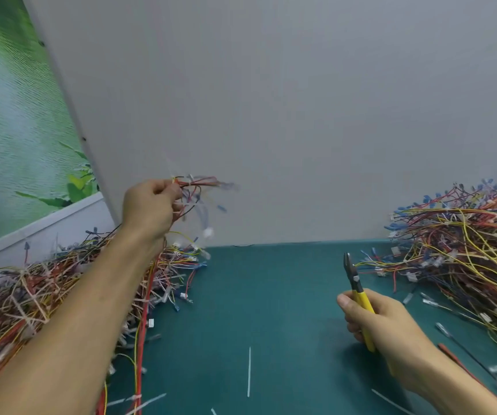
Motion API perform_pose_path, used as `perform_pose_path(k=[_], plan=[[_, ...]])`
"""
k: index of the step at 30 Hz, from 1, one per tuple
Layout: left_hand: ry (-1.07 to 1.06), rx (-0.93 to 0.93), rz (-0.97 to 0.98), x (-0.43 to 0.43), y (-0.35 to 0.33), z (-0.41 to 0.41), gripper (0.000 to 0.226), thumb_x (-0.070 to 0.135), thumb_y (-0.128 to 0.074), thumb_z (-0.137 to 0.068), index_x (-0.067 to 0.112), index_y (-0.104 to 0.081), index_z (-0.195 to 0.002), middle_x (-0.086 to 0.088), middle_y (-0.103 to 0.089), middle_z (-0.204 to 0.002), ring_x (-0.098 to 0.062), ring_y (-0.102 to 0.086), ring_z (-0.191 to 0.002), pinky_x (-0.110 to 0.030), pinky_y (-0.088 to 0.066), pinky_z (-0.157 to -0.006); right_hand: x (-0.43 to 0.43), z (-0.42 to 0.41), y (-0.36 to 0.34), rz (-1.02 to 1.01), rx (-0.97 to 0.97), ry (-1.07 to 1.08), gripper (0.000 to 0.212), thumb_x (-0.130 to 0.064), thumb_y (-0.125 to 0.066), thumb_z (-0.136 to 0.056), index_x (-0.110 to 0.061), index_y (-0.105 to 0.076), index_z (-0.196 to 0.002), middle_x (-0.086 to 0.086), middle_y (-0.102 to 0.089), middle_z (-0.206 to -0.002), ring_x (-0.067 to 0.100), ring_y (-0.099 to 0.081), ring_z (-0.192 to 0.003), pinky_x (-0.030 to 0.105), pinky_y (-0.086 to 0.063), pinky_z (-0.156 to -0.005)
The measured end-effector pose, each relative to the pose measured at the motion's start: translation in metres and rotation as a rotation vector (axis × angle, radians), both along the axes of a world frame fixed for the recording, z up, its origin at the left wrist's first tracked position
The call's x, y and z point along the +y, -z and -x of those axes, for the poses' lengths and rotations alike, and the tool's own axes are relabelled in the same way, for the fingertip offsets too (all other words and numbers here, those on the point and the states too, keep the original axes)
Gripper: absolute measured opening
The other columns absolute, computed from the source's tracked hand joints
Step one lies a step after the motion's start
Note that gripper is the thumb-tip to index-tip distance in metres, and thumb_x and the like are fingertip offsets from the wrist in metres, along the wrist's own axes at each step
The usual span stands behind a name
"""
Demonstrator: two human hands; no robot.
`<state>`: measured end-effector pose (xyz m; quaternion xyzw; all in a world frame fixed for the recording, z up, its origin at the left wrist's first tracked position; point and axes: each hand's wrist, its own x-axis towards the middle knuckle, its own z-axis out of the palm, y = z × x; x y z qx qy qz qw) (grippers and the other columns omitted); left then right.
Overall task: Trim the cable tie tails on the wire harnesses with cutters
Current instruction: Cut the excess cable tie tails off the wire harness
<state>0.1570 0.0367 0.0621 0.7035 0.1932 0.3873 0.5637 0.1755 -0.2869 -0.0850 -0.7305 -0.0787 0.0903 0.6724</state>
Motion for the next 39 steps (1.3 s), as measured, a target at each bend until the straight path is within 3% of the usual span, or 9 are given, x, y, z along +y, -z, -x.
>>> perform_pose_path(k=[3, 7, 16, 20, 24, 27, 31, 36, 39], plan=[[0.064, 0.168, 0.141, -0.025, 0.031, -0.008, 0.028, -0.005, -0.050, -0.091, 0.011, -0.057, -0.069, -0.006, -0.050, -0.063, -0.016, -0.044, -0.048, -0.018, -0.039, -0.040, 0.001, 0.000, 0.000, -0.009, 0.029, 0.020, 0.015, -0.026, -0.067, -0.090, -0.010, -0.068, -0.087, -0.001, -0.052, -0.060, 0.019, -0.048, -0.064, 0.037, -0.040, -0.065], [0.164, 0.240, 0.158, -0.060, 0.087, -0.011, 0.021, 0.000, -0.056, -0.091, 0.009, -0.059, -0.072, -0.006, -0.052, -0.062, -0.016, -0.048, -0.050, -0.021, -0.045, -0.043, 0.003, 0.001, -0.004, -0.086, 0.136, 0.021, 0.016, -0.021, -0.065, -0.092, -0.006, -0.066, -0.091, 0.003, -0.052, -0.060, 0.022, -0.049, -0.062, 0.036, -0.042, -0.061], [0.120, 0.126, -0.169, -0.077, 0.119, 0.013, 0.015, 0.008, -0.063, -0.088, 0.017, -0.064, -0.077, 0.003, -0.063, -0.066, -0.015, -0.057, -0.061, -0.031, -0.049, -0.070, 0.011, 0.020, -0.032, -0.055, 0.048, -0.056, 0.015, -0.018, -0.064, -0.091, -0.005, -0.065, -0.085, 0.002, -0.054, -0.061, 0.015, -0.051, -0.057, 0.034, -0.045, -0.064], [0.148, 0.070, -0.413, -0.083, 0.127, 0.025, 0.022, 0.005, -0.063, -0.088, 0.022, -0.059, -0.075, 0.001, -0.061, -0.068, -0.015, -0.056, -0.066, -0.022, -0.044, -0.066, 0.023, 0.027, -0.049, 0.070, -0.116, -0.054, 0.012, -0.023, -0.066, -0.089, -0.015, -0.067, -0.080, -0.002, -0.059, -0.065, 0.011, -0.052, -0.062, 0.032, -0.042, -0.066], [0.156, -0.006, -0.552, -0.087, 0.129, 0.032, 0.019, -0.002, -0.065, -0.084, 0.017, -0.063, -0.079, 0.009, -0.060, -0.073, -0.006, -0.053, -0.071, -0.017, -0.042, -0.068, 0.050, 0.016, -0.076, 0.294, -0.401, -0.038, 0.017, -0.027, -0.063, -0.088, -0.013, -0.061, -0.079, -0.002, -0.052, -0.059, 0.014, -0.041, -0.056, 0.028, -0.032, -0.052], [0.174, -0.033, -0.616, -0.087, 0.132, 0.036, 0.019, -0.004, -0.066, -0.083, 0.015, -0.067, -0.084, 0.015, -0.063, -0.081, 0.002, -0.056, -0.077, -0.009, -0.041, -0.071, 0.085, 0.003, -0.096, 0.462, -0.575, -0.068, 0.021, -0.030, -0.058, -0.091, -0.018, -0.051, -0.076, -0.001, -0.053, -0.068, 0.024, -0.050, -0.072, 0.033, -0.035, -0.062], [0.189, -0.059, -0.729, -0.085, 0.138, 0.040, 0.018, -0.003, -0.067, -0.081, 0.012, -0.070, -0.089, 0.012, -0.067, -0.087, 0.001, -0.059, -0.079, -0.010, -0.044, -0.073, 0.133, -0.012, -0.109, 0.648, -0.567, -0.226, 0.026, -0.035, -0.057, -0.092, -0.020, -0.045, -0.074, 0.002, -0.053, -0.076, 0.030, -0.053, -0.084, 0.035, -0.044, -0.072], [0.215, -0.057, -0.845, -0.081, 0.141, 0.044, 0.012, 0.009, -0.064, -0.080, 0.012, -0.072, -0.088, 0.003, -0.070, -0.083, -0.020, -0.065, -0.073, -0.031, -0.049, -0.066, 0.155, -0.016, -0.103, 0.863, -0.514, -0.430, 0.030, -0.025, -0.066, -0.085, -0.012, -0.048, -0.064, 0.003, -0.043, -0.059, 0.025, -0.044, -0.064, 0.024, -0.031, -0.045], [0.199, -0.026, -0.851, -0.082, 0.142, 0.047, 0.016, 0.016, -0.066, -0.079, 0.015, -0.073, -0.093, 0.006, -0.071, -0.089, -0.019, -0.067, -0.081, -0.031, -0.050, -0.073, 0.155, -0.018, -0.098, 0.745, -0.458, -0.304, 0.020, -0.022, -0.063, -0.084, -0.014, -0.052, -0.069, 0.009, -0.052, -0.070, 0.030, -0.053, -0.074, 0.028, -0.041, -0.059]])
